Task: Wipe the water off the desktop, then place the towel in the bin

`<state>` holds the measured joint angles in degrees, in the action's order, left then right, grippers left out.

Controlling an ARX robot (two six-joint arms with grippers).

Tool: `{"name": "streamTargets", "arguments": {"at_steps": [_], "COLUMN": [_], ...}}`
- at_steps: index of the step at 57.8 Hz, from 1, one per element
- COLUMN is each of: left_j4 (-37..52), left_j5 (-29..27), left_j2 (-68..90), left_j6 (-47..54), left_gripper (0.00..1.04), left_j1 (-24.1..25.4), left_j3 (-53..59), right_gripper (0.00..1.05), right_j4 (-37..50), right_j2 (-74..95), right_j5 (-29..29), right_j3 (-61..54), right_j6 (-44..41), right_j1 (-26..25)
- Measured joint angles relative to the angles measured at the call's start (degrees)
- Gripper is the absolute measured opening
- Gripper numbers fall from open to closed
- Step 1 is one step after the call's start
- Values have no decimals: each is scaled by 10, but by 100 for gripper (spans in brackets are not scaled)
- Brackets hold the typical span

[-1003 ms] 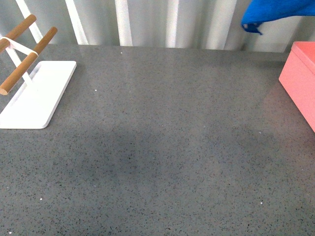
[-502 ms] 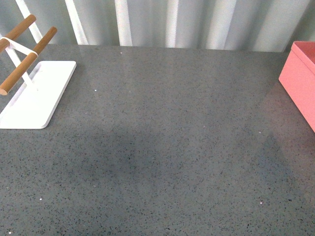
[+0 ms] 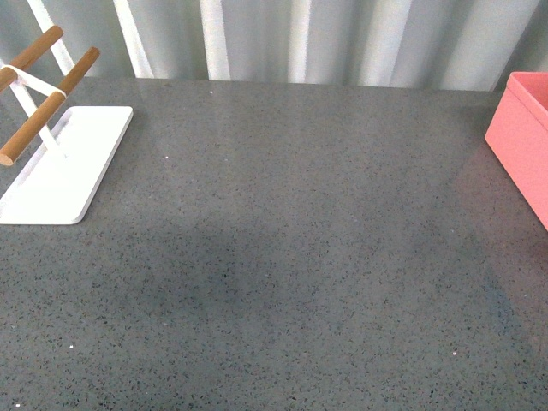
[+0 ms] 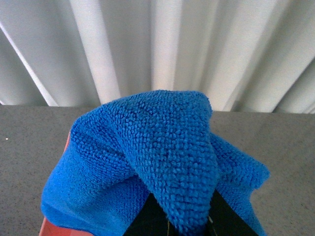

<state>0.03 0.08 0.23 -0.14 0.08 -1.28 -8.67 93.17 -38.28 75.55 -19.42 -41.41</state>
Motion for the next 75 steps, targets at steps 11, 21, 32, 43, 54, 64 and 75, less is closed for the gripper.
{"name": "streamTargets", "arguments": {"at_steps": [11, 21, 32, 43, 54, 64, 75], "left_j4": [0, 0, 0, 0, 0, 0, 0], "left_j5": [0, -1, 0, 0, -1, 0, 0], "left_j2": [0, 0, 0, 0, 0, 0, 0], "left_j6": [0, 0, 0, 0, 0, 0, 0], "left_gripper": [98, 98, 98, 98, 98, 98, 98], "left_j1": [0, 0, 0, 0, 0, 0, 0], "left_j3": [0, 0, 0, 0, 0, 0, 0], "right_gripper": [3, 3, 3, 3, 23, 48, 77], "right_j4": [7, 61, 65, 50, 40, 40, 37], "right_j2": [15, 85, 108, 167, 200, 195, 186], "right_j5": [14, 24, 49, 124, 164, 164, 159], "right_j3": [-42, -61, -57, -50, -76, -84, -85], "right_j6": [-6, 5, 6, -5, -4, -2, 15], "right_j1": [7, 42, 76, 110, 123, 129, 130]}}
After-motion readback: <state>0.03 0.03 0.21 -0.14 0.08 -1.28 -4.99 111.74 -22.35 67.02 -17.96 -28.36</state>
